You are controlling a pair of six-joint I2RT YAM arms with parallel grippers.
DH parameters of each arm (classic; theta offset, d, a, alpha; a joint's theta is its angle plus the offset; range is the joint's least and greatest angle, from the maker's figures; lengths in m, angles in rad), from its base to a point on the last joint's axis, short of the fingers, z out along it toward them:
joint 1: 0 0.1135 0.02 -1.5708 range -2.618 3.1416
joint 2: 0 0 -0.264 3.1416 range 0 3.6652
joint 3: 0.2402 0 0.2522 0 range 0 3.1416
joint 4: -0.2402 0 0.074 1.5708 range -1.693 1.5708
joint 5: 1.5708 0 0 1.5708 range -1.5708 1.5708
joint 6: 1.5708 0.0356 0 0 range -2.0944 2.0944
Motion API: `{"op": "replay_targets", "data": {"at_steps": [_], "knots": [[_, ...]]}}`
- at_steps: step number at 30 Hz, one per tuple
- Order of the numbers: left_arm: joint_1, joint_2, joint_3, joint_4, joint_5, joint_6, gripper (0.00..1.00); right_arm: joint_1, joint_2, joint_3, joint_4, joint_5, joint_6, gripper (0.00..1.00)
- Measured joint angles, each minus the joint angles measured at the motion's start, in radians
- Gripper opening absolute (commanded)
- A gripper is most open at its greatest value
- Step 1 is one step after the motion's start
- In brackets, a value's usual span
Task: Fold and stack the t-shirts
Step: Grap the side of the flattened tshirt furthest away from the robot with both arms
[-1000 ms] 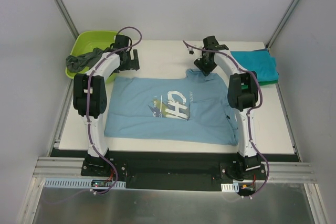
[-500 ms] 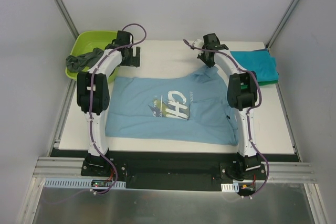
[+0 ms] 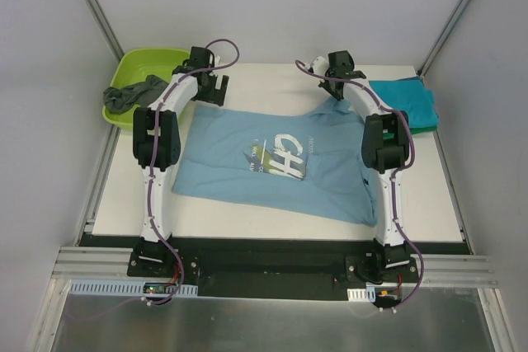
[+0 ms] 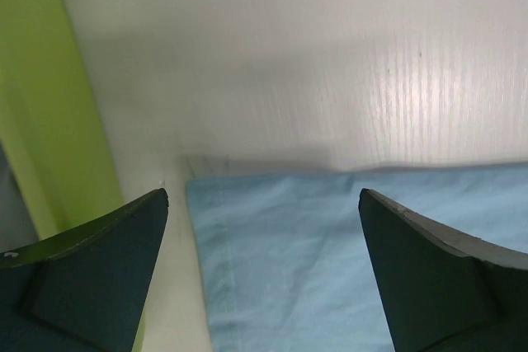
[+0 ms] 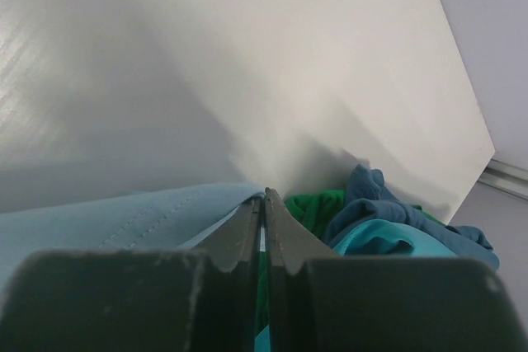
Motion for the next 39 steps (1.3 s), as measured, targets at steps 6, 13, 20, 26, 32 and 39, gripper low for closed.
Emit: {"op": "replay_targets", "data": {"at_steps": [6,13,20,26,32,39], "knots": [[-0.001,0.122,0.146,-0.023,-0.004,-0.019,0.99,0.002,0.0,-0.017,0.006,-0.012,-0.001,0.05],[-0.002,0.145,0.195,-0.043,-0.087,-0.074,0.99,0.008,-0.001,-0.036,0.013,-0.011,0.0,0.05],[0.01,0.145,0.198,-0.115,-0.098,-0.269,0.88,0.016,-0.031,-0.13,0.031,-0.011,0.005,0.04],[0.047,0.158,0.203,-0.127,-0.074,-0.47,0.79,0.028,-0.107,-0.227,0.046,-0.011,0.01,0.04],[0.053,0.179,0.211,-0.128,-0.109,-0.551,0.59,0.033,-0.15,-0.26,0.062,-0.007,0.015,0.04],[0.053,0.182,0.213,-0.128,-0.114,-0.589,0.03,0.036,-0.15,-0.261,0.066,-0.003,0.02,0.03]]}}
